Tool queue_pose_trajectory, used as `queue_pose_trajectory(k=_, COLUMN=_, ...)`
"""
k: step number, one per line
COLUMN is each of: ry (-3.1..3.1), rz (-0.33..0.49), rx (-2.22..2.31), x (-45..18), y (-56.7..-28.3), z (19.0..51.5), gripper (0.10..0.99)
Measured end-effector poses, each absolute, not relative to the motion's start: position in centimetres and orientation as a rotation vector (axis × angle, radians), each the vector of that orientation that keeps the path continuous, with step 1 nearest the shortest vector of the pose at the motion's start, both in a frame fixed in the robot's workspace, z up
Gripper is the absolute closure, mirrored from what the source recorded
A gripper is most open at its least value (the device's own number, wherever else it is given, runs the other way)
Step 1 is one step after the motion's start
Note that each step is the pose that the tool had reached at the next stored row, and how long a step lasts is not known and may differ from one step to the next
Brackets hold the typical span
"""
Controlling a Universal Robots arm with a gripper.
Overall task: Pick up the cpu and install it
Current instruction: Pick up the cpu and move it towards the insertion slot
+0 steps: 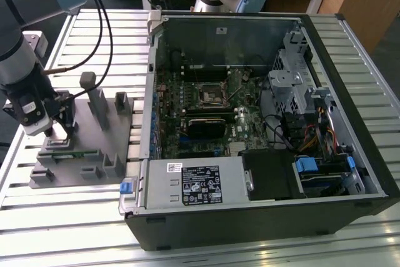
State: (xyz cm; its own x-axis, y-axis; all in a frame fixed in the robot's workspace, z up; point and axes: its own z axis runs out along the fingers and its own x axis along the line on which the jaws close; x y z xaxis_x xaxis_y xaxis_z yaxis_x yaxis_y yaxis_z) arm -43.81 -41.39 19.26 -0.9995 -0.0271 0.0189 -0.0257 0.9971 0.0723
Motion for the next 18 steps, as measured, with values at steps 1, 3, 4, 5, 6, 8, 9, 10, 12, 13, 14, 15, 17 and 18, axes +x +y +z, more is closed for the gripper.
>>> queue_pose_trajectory(k=1, ry=-3.119, rz=-0.113, rx=0.041, x=-43.8, y=-41.4, z=19.5, gripper=0.561)
queue_pose_trajectory(k=3, ry=-3.119, rz=-0.113, rx=0.041, x=-43.8, y=-41.4, z=20.1, gripper=0.561)
queue_pose_trajectory(k=4, ry=-3.119, rz=-0.113, rx=0.041, x=-43.8, y=-41.4, z=20.5, gripper=0.561)
queue_pose_trajectory(k=5, ry=-3.119, rz=-0.113, rx=0.041, x=-43.8, y=-41.4, z=20.9, gripper=0.561)
queue_pose_trajectory(k=6, ry=-3.119, rz=-0.113, rx=0.041, x=-43.8, y=-41.4, z=21.3, gripper=0.561)
queue_pose_trajectory(k=8, ry=-3.119, rz=-0.113, rx=0.041, x=-43.8, y=-41.4, z=22.2, gripper=0.561)
queue_pose_trajectory(k=9, ry=-3.119, rz=-0.114, rx=0.041, x=-43.8, y=-41.4, z=22.6, gripper=0.561)
queue_pose_trajectory(k=10, ry=-3.119, rz=-0.114, rx=0.041, x=-43.8, y=-41.4, z=23.1, gripper=0.561)
queue_pose_trajectory(k=12, ry=-3.119, rz=-0.114, rx=0.041, x=-43.8, y=-41.4, z=24.0, gripper=0.561)
queue_pose_trajectory(k=13, ry=-3.119, rz=-0.114, rx=0.041, x=-43.8, y=-41.4, z=24.5, gripper=0.561)
queue_pose_trajectory(k=14, ry=-3.119, rz=-0.114, rx=0.041, x=-43.8, y=-41.4, z=24.9, gripper=0.561)
queue_pose_trajectory(k=15, ry=-3.119, rz=-0.114, rx=0.041, x=-43.8, y=-41.4, z=25.4, gripper=0.561)
queue_pose_trajectory(k=17, ry=-3.119, rz=-0.115, rx=0.041, x=-43.8, y=-41.4, z=26.3, gripper=0.561)
queue_pose_trajectory(k=18, ry=-3.119, rz=-0.115, rx=0.041, x=-43.8, y=-41.4, z=26.7, gripper=0.561)
